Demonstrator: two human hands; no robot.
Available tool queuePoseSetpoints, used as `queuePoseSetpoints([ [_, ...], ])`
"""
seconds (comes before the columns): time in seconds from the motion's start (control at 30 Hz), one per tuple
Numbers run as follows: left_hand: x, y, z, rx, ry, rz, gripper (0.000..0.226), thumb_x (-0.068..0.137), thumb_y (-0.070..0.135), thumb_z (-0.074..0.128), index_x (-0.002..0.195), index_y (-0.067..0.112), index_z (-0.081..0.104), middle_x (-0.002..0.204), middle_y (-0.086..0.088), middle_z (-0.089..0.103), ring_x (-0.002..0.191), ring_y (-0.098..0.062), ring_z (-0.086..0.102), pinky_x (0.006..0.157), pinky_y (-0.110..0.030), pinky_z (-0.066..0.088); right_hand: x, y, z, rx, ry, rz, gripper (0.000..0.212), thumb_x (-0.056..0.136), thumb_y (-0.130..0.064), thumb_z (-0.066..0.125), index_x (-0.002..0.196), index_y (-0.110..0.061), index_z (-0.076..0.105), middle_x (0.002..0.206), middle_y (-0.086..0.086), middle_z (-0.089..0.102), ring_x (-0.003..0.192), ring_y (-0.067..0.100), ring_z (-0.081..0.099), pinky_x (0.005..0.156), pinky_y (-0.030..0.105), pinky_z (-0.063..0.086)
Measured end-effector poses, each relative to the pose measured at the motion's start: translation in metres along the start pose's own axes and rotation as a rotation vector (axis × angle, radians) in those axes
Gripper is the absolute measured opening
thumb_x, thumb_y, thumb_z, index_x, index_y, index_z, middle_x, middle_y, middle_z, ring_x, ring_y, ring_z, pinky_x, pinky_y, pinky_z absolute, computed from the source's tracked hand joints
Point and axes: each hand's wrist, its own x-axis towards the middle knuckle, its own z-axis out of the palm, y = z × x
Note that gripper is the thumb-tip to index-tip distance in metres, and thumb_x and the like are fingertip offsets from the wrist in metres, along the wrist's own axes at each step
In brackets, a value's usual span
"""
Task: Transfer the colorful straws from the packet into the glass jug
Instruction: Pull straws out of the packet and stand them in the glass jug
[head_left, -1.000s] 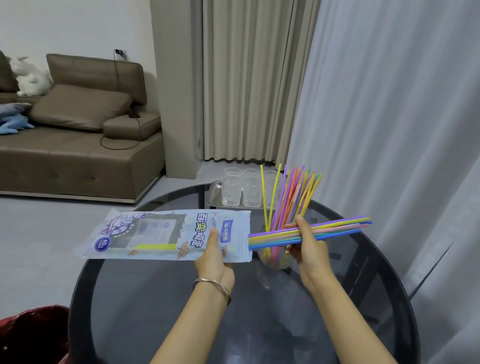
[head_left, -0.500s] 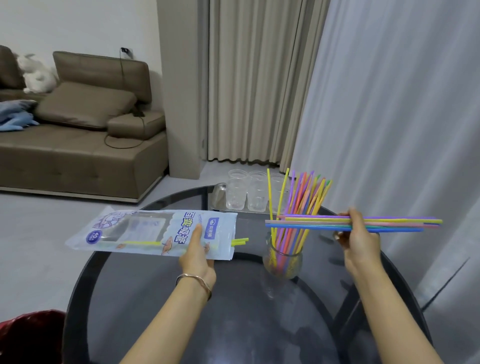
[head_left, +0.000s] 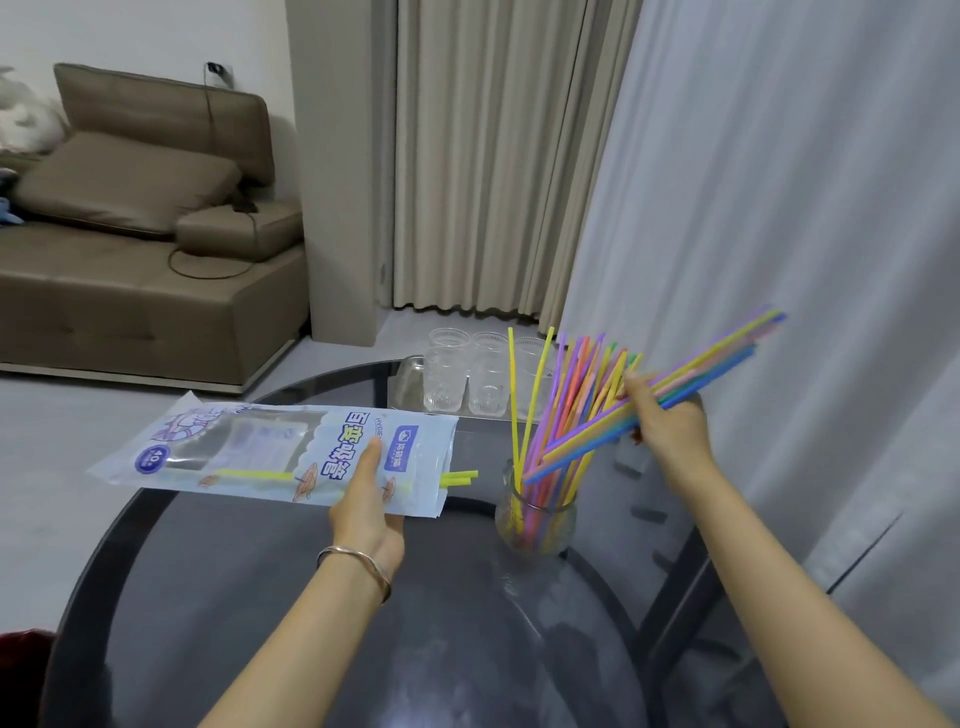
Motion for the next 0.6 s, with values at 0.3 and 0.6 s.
queuePoseSetpoints([
  [0.3,0.002,0.006,0.0,0.005,-0.021,0.014,0.042,0.09,0.021,0.06,0.131,0.018,0.055,0.129,-0.003,0.062,0.106,-0.018,0.063,0.096,-0.041,0.051,0.0,-0.003,0.048,-0.446,-0.446,0.111,0.036,0.088,-0.034,0.061,0.08,0.001,0.062,0.071,0.012,0.06,0.052,0.02,0.054,0.053,0.03,0.047],
  [0.6,0.001,0.008,0.003,-0.022,-0.013,0.003,0.034,0.089,0.02,0.06,0.124,0.019,0.058,0.129,-0.006,0.063,0.093,-0.015,0.063,0.103,-0.046,0.045,0.009,-0.01,0.054,-0.393,-0.261,0.036,0.048,0.079,-0.034,0.072,0.062,-0.015,0.032,0.062,0.009,0.035,0.059,0.022,0.038,0.056,0.031,0.031],
])
